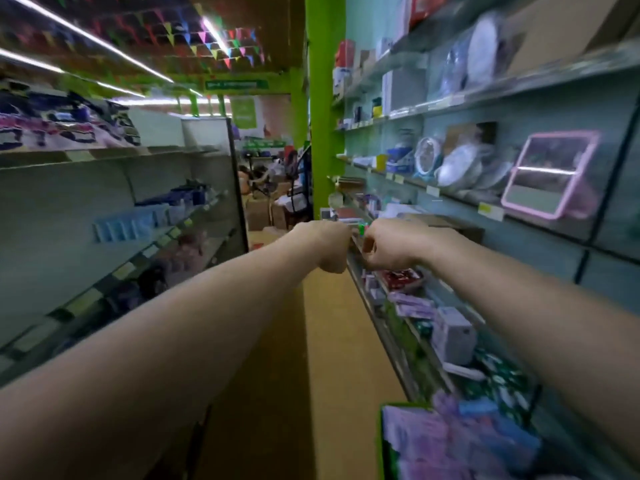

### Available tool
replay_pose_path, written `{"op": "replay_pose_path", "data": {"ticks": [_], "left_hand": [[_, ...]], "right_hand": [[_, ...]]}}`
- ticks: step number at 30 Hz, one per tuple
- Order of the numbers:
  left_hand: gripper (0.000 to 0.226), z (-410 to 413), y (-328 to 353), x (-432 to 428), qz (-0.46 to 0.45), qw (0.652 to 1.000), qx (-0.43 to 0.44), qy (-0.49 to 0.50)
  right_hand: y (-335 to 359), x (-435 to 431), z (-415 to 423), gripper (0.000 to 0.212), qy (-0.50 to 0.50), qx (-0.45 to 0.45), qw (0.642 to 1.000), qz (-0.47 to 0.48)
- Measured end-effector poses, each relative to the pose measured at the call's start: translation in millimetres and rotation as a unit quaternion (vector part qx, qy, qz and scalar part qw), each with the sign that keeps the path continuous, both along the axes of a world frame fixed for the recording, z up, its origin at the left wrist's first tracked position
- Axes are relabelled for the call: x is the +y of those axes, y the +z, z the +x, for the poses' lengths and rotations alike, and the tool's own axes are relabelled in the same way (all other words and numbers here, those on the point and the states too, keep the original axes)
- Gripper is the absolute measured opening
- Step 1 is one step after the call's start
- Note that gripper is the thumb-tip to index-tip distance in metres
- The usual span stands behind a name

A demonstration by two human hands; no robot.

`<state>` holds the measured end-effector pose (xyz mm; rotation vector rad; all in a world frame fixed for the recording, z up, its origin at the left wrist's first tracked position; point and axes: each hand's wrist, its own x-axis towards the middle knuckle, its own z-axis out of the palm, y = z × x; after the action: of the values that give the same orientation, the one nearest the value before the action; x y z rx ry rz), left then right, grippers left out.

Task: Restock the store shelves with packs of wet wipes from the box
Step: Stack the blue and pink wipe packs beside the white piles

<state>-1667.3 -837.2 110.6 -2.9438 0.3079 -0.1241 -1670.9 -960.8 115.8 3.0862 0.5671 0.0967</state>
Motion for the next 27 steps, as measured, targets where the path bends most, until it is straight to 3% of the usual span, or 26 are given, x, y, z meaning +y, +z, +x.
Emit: {"op": "replay_pose_path", "data": {"ticks": [5, 8, 11, 13, 16, 20, 24, 27], "left_hand": [[0.046, 12.3, -47.4, -87.8, -0.005, 0.998, 0.049, -0.028], [0.043, 18.9, -72.3, -129.0, 0.0, 0.996, 0.068, -0.052], [0.04, 23.2, -97.7, -171.4, 0.022, 0.99, 0.1, -0.092], [0.04, 22.1, -113.4, -196.6, 0.034, 0.985, 0.112, -0.126], [0.043, 24.9, -141.2, -229.0, 0.031, 0.975, 0.144, -0.168], [0.04, 28.7, -185.2, -261.7, 0.025, 0.96, 0.195, -0.198], [0.044, 37.4, -231.5, -273.2, 0.024, 0.949, 0.222, -0.221], [0.046, 49.5, -265.9, -269.8, 0.037, 0.94, 0.258, -0.219]], "right_hand": [[-46.5, -84.8, 9.0, 0.03, -0.052, 0.048, 0.997, 0.016], [-70.1, -125.5, 5.2, 0.017, -0.071, 0.078, 0.994, 0.031], [-98.2, -166.5, 2.9, 0.026, -0.098, 0.097, 0.989, 0.054], [-115.5, -190.6, -0.3, 0.016, -0.12, 0.115, 0.985, 0.055], [-141.9, -221.7, -5.8, 0.026, -0.162, 0.142, 0.973, 0.078], [-184.9, -249.7, -10.2, 0.011, -0.189, 0.19, 0.957, 0.107], [-228.8, -267.1, -8.9, 0.031, -0.213, 0.225, 0.944, 0.113], [-259.8, -271.0, -6.0, 0.031, -0.228, 0.253, 0.933, 0.118]]}}
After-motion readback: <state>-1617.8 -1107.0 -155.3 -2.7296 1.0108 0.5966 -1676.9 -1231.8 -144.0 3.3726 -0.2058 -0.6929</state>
